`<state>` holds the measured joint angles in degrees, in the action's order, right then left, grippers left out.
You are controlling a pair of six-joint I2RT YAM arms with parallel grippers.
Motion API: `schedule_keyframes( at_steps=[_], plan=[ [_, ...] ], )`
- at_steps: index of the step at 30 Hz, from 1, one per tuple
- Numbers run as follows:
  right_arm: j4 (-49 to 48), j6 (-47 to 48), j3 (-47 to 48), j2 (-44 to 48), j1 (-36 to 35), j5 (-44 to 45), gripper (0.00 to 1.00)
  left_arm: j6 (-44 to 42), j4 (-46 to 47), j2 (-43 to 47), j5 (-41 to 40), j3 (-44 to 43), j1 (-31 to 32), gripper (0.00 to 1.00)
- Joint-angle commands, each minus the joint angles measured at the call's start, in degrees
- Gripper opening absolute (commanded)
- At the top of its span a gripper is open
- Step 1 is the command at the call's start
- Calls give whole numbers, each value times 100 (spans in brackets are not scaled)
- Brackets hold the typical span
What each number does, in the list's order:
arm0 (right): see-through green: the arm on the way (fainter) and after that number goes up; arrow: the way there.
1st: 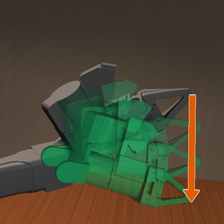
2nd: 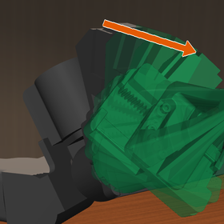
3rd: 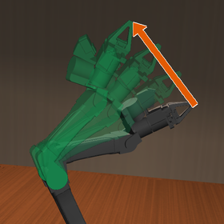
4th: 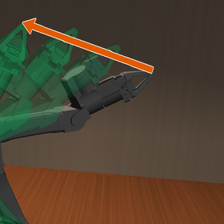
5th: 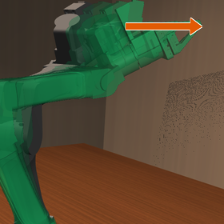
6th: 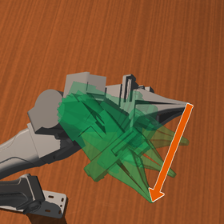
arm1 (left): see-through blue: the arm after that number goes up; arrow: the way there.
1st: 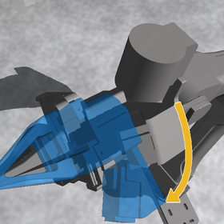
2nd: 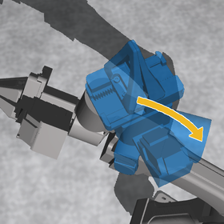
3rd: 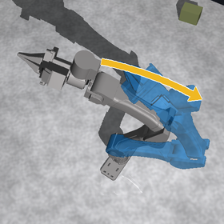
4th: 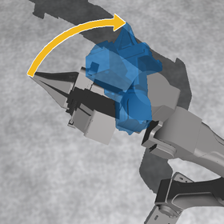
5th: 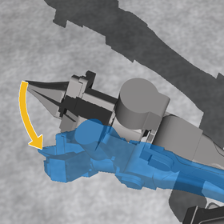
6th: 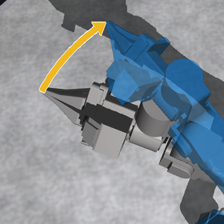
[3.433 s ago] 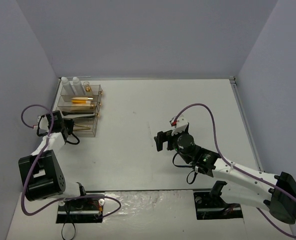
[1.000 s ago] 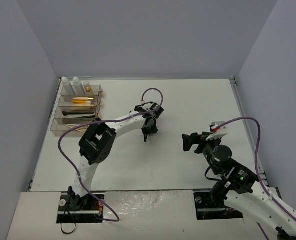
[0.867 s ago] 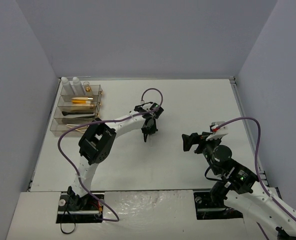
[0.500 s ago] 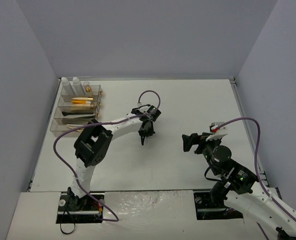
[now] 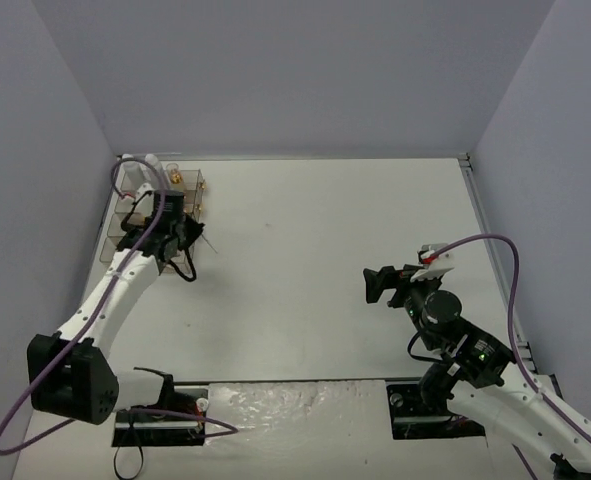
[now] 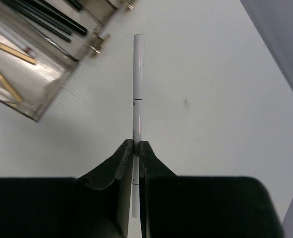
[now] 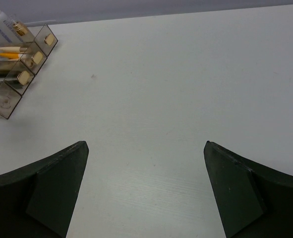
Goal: Organize the makeup
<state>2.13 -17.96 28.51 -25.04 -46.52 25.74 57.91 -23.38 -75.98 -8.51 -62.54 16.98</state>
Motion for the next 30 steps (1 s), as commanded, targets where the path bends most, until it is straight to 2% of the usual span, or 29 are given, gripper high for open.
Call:
schedule_keyframes(
  at_steps=[1,5,9,12,19,25,30],
  plan=[
    [-314,-19,62,-151,12,142,100,493,321,553,231,352,-1096,0],
    [-319,-15,58,-186,12,142,100,747,683,449,833,580,-2218,0],
    [-319,-24,58,-182,12,151,100,879,998,243,1166,668,-2762,0],
    [-310,-21,58,-177,12,136,100,961,1111,95,1076,670,-3032,0],
    [-319,-15,58,-199,12,182,100,1143,1236,-459,987,568,-3227,0],
    [-315,-20,40,-241,12,217,100,1706,1609,-418,736,1157,-3258,0],
    [-319,-9,49,-323,15,209,100,1834,1748,-537,710,1336,-3294,0]
  ],
)
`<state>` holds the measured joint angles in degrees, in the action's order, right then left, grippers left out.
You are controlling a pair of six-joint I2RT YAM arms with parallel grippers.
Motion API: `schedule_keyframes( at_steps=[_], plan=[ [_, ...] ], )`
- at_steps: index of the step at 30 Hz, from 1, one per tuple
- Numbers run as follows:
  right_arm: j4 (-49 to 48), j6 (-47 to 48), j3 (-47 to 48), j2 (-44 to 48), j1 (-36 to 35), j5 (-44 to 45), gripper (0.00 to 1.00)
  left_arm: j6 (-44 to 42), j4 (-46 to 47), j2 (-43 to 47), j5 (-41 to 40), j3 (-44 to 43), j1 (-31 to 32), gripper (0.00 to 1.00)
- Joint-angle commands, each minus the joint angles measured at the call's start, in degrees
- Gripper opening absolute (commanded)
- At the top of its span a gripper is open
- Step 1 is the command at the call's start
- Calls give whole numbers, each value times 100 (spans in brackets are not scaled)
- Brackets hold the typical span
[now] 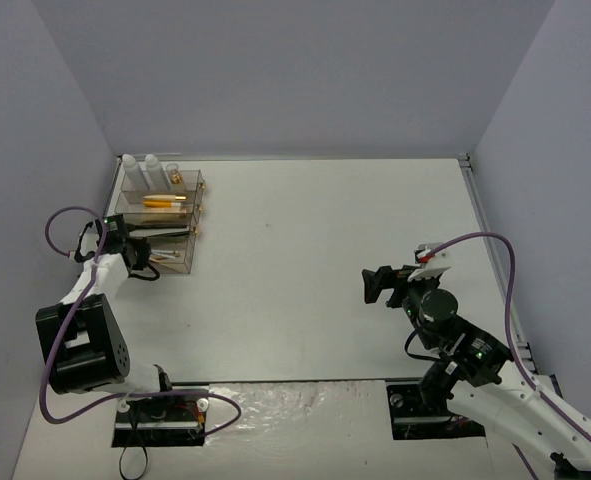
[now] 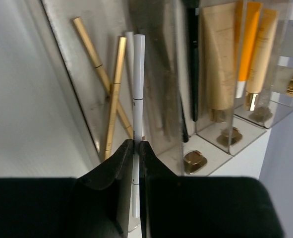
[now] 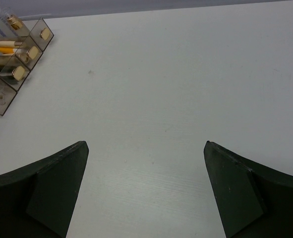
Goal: Organize the makeup
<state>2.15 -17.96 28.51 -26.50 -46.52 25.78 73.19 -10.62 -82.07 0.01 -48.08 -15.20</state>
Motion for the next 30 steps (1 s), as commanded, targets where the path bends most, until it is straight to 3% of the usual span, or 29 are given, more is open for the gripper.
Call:
schedule_keyframes(
  at_steps=[1,5,11,17,21,25,30],
  plan=[
    [-324,-9,43,-177,12,211,100,337,513,53,-141,-69,-83,0],
    [-330,-5,22,-143,12,207,100,387,636,-48,-129,-11,-115,1],
    [-330,-5,31,-152,12,182,100,345,634,-73,-88,-86,-115,21],
    [-330,15,87,-172,12,147,100,278,570,125,-24,-72,-115,34],
    [-330,58,275,-281,12,120,100,-82,400,559,53,-148,-124,58],
    [-330,135,523,-596,20,76,100,-1462,-69,1265,350,-673,-141,90],
    [-330,304,1036,-1028,20,0,100,-3968,-1224,2285,864,-1499,-148,97]
  ],
)
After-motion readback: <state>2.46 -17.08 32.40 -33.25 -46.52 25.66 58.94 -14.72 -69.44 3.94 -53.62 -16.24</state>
